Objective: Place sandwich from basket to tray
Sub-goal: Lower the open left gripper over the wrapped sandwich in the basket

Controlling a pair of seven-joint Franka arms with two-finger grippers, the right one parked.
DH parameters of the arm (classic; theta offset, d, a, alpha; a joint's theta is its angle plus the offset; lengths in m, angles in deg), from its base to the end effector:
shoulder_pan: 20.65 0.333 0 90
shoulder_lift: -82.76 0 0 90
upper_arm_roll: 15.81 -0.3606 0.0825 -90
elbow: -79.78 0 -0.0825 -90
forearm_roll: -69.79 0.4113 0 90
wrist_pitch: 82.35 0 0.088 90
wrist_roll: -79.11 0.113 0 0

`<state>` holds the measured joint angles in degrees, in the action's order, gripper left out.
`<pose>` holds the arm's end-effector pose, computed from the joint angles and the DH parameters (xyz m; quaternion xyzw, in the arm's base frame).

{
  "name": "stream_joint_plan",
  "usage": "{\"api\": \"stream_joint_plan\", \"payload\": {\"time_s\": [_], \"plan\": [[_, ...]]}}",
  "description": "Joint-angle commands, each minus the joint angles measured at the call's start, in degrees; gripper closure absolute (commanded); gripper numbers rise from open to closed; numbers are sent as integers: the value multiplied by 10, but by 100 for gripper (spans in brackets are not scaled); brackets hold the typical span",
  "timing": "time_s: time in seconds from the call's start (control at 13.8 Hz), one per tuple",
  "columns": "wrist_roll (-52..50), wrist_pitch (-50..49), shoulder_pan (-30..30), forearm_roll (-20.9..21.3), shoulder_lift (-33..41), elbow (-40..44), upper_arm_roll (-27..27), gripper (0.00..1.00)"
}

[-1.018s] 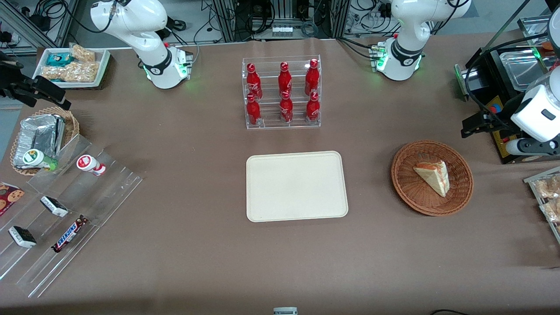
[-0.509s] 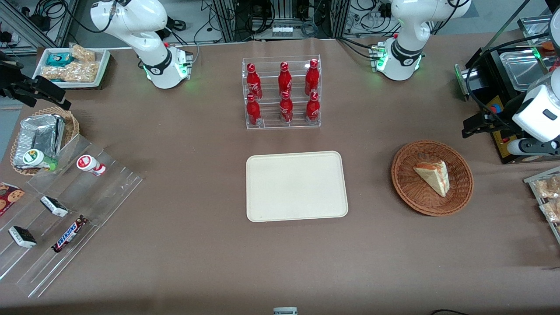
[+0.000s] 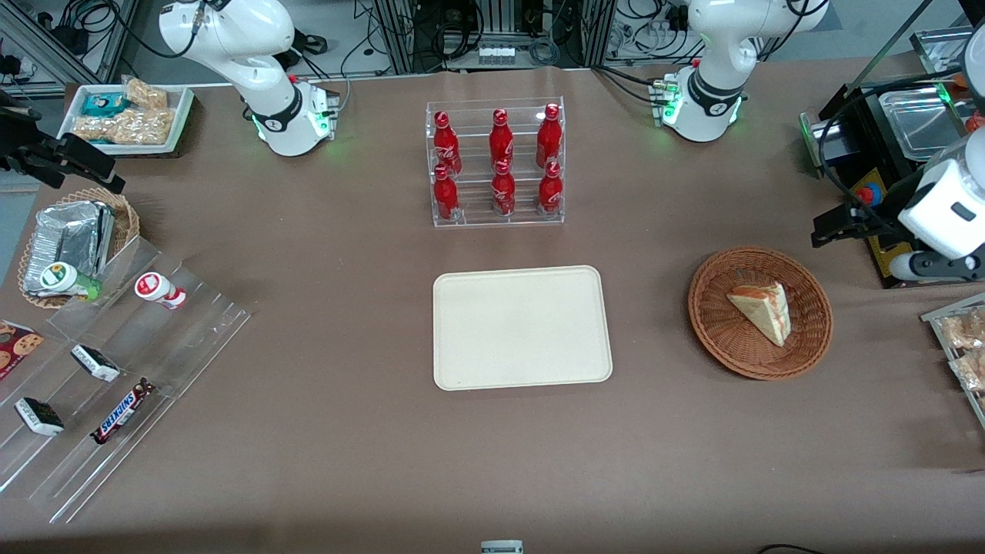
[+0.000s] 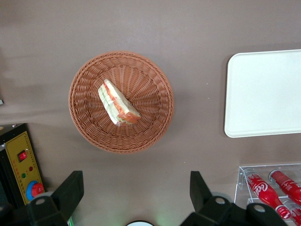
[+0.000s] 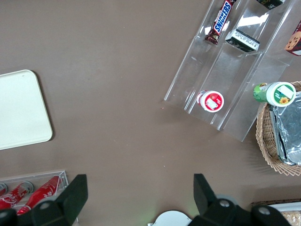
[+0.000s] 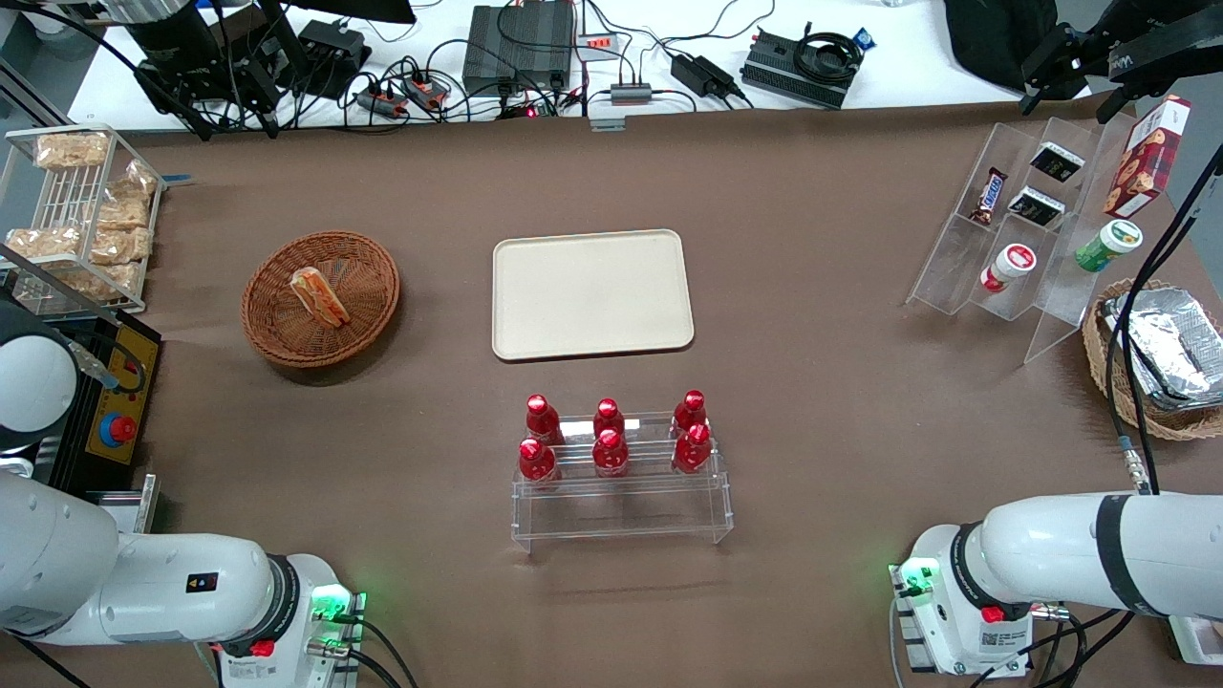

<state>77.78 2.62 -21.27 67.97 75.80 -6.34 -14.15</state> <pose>0.6113 -0.0270 0.6170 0.9973 -0.0086 -0.0712 0.0154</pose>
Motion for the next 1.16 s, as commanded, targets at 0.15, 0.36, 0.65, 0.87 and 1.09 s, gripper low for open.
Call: {"api": "stream_joint_plan", "payload": {"time_s": [0.15, 0.36, 0.65, 0.87, 1.09], "plan": [[-7, 77, 1, 42, -11, -84, -2, 0], [-7, 170, 37, 42, -22, -146, -1, 0], [-19, 245, 52, 42, -66, -179, -1, 0], [-103, 263, 49, 43, -87, -184, -1, 0], [-229, 316, 47, 42, -79, -235, 0, 0]]}}
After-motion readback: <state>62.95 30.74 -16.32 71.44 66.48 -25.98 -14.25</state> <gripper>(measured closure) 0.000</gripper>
